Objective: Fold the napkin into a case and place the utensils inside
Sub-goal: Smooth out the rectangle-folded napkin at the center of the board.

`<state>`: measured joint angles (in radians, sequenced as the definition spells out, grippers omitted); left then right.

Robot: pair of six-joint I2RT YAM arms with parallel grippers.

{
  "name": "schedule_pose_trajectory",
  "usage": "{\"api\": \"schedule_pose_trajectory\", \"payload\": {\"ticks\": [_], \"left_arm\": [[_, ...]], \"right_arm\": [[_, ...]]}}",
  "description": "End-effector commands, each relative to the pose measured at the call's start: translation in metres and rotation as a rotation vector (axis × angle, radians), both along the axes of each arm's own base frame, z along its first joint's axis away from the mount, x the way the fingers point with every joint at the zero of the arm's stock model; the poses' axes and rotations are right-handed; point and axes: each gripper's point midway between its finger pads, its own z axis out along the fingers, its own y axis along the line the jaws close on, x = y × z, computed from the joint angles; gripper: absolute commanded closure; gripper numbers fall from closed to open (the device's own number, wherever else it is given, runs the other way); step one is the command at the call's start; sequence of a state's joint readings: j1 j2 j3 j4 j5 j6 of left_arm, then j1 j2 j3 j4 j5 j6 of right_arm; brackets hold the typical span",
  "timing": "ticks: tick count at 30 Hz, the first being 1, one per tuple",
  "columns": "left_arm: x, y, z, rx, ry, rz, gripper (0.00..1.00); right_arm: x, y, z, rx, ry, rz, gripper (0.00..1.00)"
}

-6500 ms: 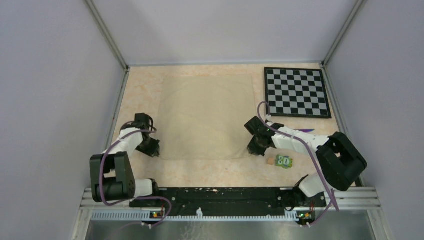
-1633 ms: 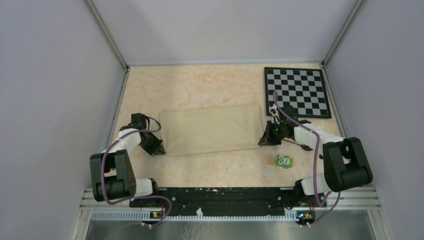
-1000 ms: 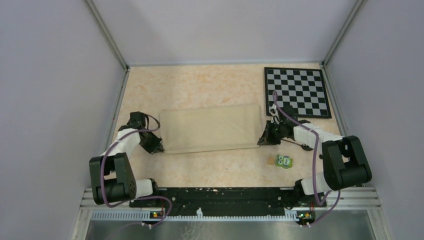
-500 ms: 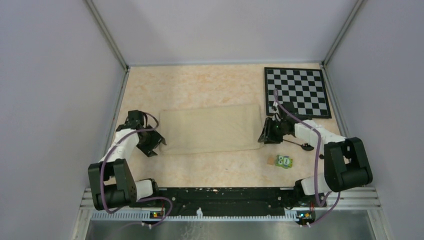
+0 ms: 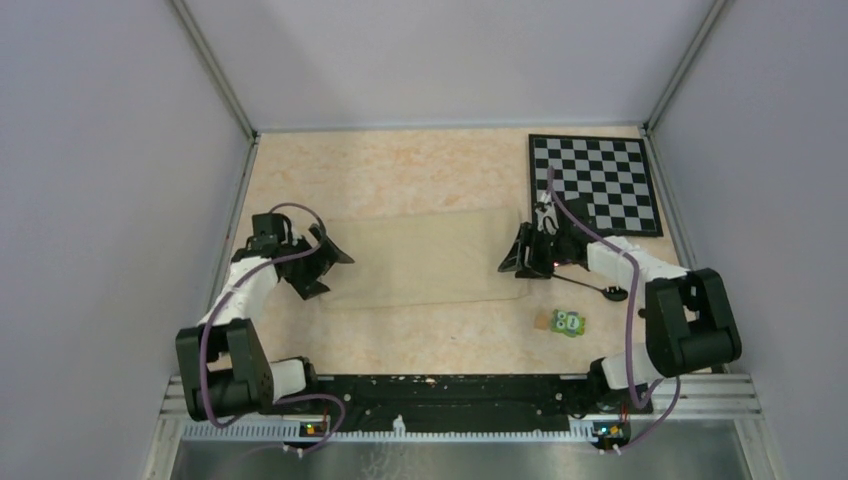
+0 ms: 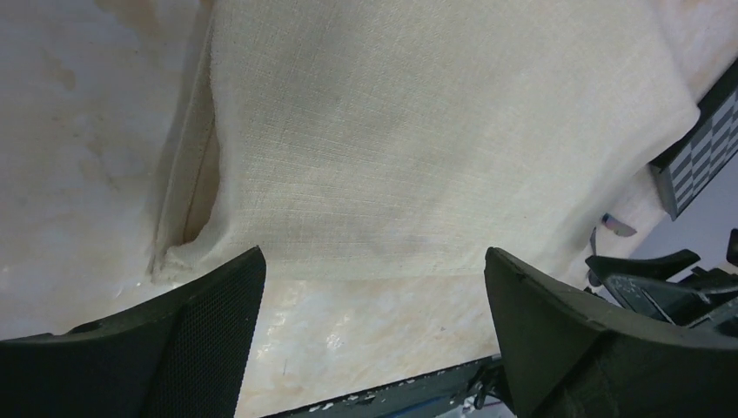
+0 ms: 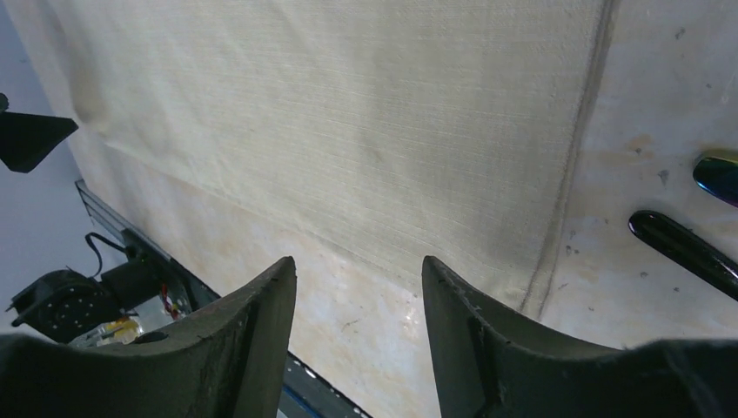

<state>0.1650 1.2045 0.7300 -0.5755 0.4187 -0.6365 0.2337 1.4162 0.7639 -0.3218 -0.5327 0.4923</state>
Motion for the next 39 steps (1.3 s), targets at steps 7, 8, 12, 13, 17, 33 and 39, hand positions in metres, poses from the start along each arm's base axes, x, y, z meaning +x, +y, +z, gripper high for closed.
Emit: {"api": "schedule_pose_trajectory", "payload": {"ticks": [7,8,12,13,17,33,39], "left_arm": [[-0.002,0.009,-0.040,0.035,0.074,0.026,0.02],[0.000,0.008,-0.032,0.036,0.053,0.020,0.02],[0.009,0.007,0.014,0.041,-0.083,0.011,0.01],[0.011,0.004,0.025,0.031,-0.124,0.001,0.01],[0.018,-0.008,0.034,-0.043,-0.189,-0.019,0.02],[0.053,-0.003,0.042,0.003,-0.294,-0.099,0.01],[0.094,-0.022,0.060,-0.162,-0.397,-0.150,0.01]], "right_arm": [[-0.004,-0.021,-0.048,-0.150,0.040,-0.041,0.46],[-0.003,-0.020,-0.043,-0.162,0.028,-0.030,0.46],[0.004,-0.005,-0.009,-0.144,-0.053,0.013,0.43],[0.006,-0.002,-0.002,-0.123,-0.062,0.018,0.42],[0.012,0.004,0.002,-0.095,-0.073,0.018,0.40],[0.047,0.005,0.018,-0.096,-0.173,-0.038,0.31],[0.102,0.034,0.062,0.069,-0.300,-0.057,0.20]]}}
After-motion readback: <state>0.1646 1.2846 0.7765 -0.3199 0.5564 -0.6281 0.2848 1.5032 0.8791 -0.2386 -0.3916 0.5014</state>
